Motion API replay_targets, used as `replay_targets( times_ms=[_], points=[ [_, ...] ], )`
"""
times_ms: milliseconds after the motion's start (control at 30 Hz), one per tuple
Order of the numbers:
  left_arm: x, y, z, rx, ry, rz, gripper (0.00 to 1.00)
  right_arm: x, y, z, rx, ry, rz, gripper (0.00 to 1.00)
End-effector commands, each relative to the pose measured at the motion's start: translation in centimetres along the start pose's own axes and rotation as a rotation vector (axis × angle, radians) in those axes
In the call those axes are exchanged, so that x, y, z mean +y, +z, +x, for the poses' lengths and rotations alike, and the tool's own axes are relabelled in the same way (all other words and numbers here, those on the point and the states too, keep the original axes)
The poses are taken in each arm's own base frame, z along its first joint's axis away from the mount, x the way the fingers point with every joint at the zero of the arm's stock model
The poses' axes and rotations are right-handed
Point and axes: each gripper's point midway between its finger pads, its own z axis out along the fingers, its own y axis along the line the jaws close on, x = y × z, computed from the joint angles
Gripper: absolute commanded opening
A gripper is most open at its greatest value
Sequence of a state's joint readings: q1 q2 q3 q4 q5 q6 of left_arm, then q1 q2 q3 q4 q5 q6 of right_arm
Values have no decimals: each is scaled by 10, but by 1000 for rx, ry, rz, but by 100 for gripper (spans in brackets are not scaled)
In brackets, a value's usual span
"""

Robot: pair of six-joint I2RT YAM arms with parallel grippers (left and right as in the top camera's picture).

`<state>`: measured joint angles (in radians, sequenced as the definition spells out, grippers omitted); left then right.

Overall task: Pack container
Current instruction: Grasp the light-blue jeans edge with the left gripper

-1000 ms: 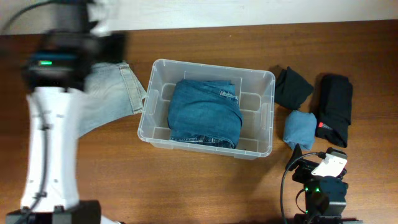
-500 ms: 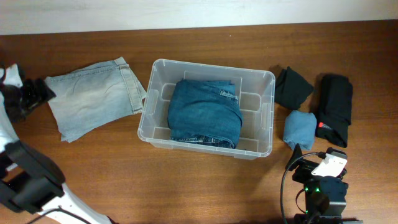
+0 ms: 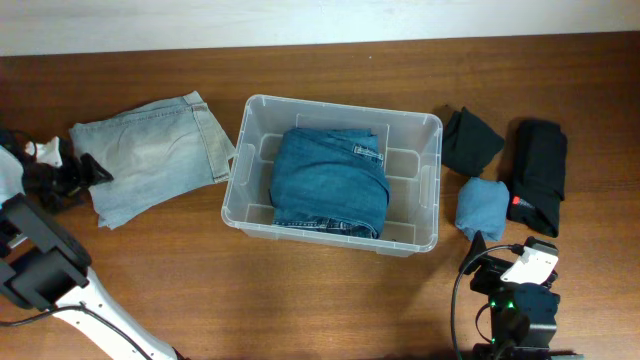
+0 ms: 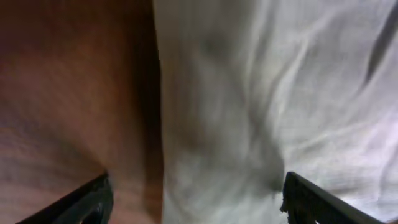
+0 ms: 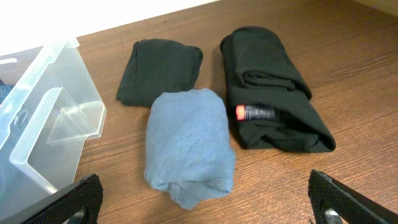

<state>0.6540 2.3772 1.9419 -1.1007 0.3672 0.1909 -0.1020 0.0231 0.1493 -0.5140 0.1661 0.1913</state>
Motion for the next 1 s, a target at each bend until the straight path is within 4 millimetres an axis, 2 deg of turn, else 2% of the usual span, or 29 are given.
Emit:
replay_targets(
  times_ms=[0,167,267,367,433,500,600,667,800,900,967],
  points=[
    [-10,24,3,12,49,121,87,0,1,2,3,6,-1,99],
    [-33,32,-4,-28,72,295,82,0,1,2,3,6,-1,98],
    [-36,37,-2,-21,62,328,73,0,1,2,3,6,-1,98],
    [-38,39,1,-10,62,349,53,0,1,2,3,6,-1,98],
    [-42,38,3,-10,85,369,29,0,1,2,3,6,-1,99],
    [-43,38,5,0,80,375,13,0,1,3,4,6,-1,98],
    [-44,36,12,30,60,383,9,0,1,2,3,6,-1,98],
    [-46,32,15,49,47,388,1,0,1,3,4,6,-1,98],
    [-55,12,15,76,33,396,0,0,1,2,3,6,-1,98],
    [-74,-23,9,54,79,443,0,0,1,3,4,6,-1,98],
    [-96,-56,3,7,116,502,0,0,1,2,3,6,-1,98]
  ],
)
